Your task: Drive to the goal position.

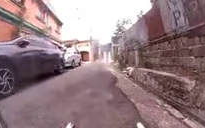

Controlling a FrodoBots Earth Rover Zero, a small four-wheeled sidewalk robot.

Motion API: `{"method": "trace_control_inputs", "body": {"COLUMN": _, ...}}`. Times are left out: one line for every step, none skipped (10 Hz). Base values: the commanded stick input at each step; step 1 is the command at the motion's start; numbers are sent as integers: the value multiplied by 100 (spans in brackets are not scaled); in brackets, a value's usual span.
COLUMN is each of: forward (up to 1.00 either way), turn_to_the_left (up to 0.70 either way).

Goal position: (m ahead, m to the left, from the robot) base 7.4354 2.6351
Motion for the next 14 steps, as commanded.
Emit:
{"method": "trace_control_inputs", "body": {"forward": 37, "turn_to_the_left": 0}}
{"method": "trace_control_inputs", "body": {"forward": 37, "turn_to_the_left": 0}}
{"method": "trace_control_inputs", "body": {"forward": 36, "turn_to_the_left": 0}}
{"method": "trace_control_inputs", "body": {"forward": 37, "turn_to_the_left": 0}}
{"method": "trace_control_inputs", "body": {"forward": 36, "turn_to_the_left": 0}}
{"method": "trace_control_inputs", "body": {"forward": 36, "turn_to_the_left": 0}}
{"method": "trace_control_inputs", "body": {"forward": 36, "turn_to_the_left": 0}}
{"method": "trace_control_inputs", "body": {"forward": 36, "turn_to_the_left": 0}}
{"method": "trace_control_inputs", "body": {"forward": 36, "turn_to_the_left": 0}}
{"method": "trace_control_inputs", "body": {"forward": 36, "turn_to_the_left": 0}}
{"method": "trace_control_inputs", "body": {"forward": 36, "turn_to_the_left": 0}}
{"method": "trace_control_inputs", "body": {"forward": 36, "turn_to_the_left": 0}}
{"method": "trace_control_inputs", "body": {"forward": 36, "turn_to_the_left": 0}}
{"method": "trace_control_inputs", "body": {"forward": 36, "turn_to_the_left": 0}}
